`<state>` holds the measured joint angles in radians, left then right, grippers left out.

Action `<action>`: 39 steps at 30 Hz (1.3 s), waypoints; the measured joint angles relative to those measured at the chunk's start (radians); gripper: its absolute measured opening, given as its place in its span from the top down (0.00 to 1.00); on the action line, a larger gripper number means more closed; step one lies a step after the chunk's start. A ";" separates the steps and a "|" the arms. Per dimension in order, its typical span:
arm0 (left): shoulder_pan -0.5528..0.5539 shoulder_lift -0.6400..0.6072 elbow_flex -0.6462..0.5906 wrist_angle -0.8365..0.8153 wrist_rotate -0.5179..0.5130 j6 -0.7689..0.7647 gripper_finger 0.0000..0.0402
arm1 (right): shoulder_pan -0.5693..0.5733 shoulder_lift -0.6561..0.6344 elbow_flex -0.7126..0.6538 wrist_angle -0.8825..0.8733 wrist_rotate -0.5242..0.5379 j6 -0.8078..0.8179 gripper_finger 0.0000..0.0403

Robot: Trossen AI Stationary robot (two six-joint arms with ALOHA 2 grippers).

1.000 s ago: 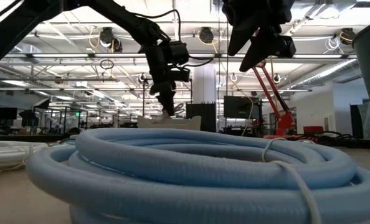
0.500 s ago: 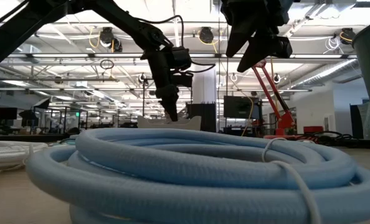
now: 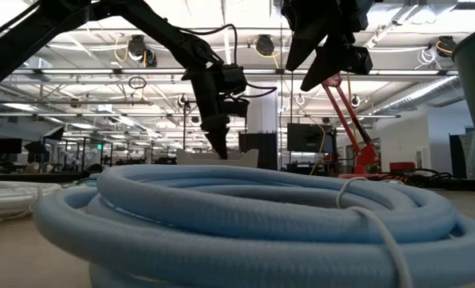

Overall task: Pick & Place USB Port
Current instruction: Put the white usb cable into the gray bin, then put the brown hdmi cable into the blue bin

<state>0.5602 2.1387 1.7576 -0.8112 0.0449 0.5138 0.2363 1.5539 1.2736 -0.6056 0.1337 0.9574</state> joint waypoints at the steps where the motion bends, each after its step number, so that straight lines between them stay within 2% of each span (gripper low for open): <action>1: 0.000 0.000 0.000 0.000 -0.003 0.000 0.72 | 0.000 0.000 0.000 0.000 0.000 0.000 0.54; 6: -0.001 0.000 0.000 0.002 -0.026 0.000 0.66 | 0.000 0.000 0.000 0.000 0.000 0.000 0.54; 14: -0.001 -0.015 0.000 -0.007 -0.053 -0.059 0.68 | 0.000 0.000 0.000 0.000 0.000 0.000 0.54; 19: -0.005 -0.098 0.000 -0.004 -0.016 -0.107 0.71 | 0.000 0.000 0.000 0.004 -0.001 0.000 0.54; 27: -0.024 -0.333 0.004 -0.023 0.079 -0.230 0.71 | -0.001 0.000 0.000 0.010 -0.003 0.011 0.54; 32: -0.050 -0.445 0.004 -0.118 0.151 -0.299 0.71 | -0.002 0.000 0.000 0.020 -0.001 0.021 0.54; 36: -0.086 -0.497 0.004 -0.246 0.235 -0.352 0.71 | -0.008 0.000 0.000 0.034 -0.001 0.022 0.54; 39: -0.132 -0.521 0.004 -0.347 0.253 -0.387 0.71 | -0.020 0.000 0.000 0.037 -0.004 0.013 0.54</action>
<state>0.4285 1.6178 1.7618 -1.1587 0.2977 0.1272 0.2161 1.5543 1.2732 -0.5689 0.1293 0.9699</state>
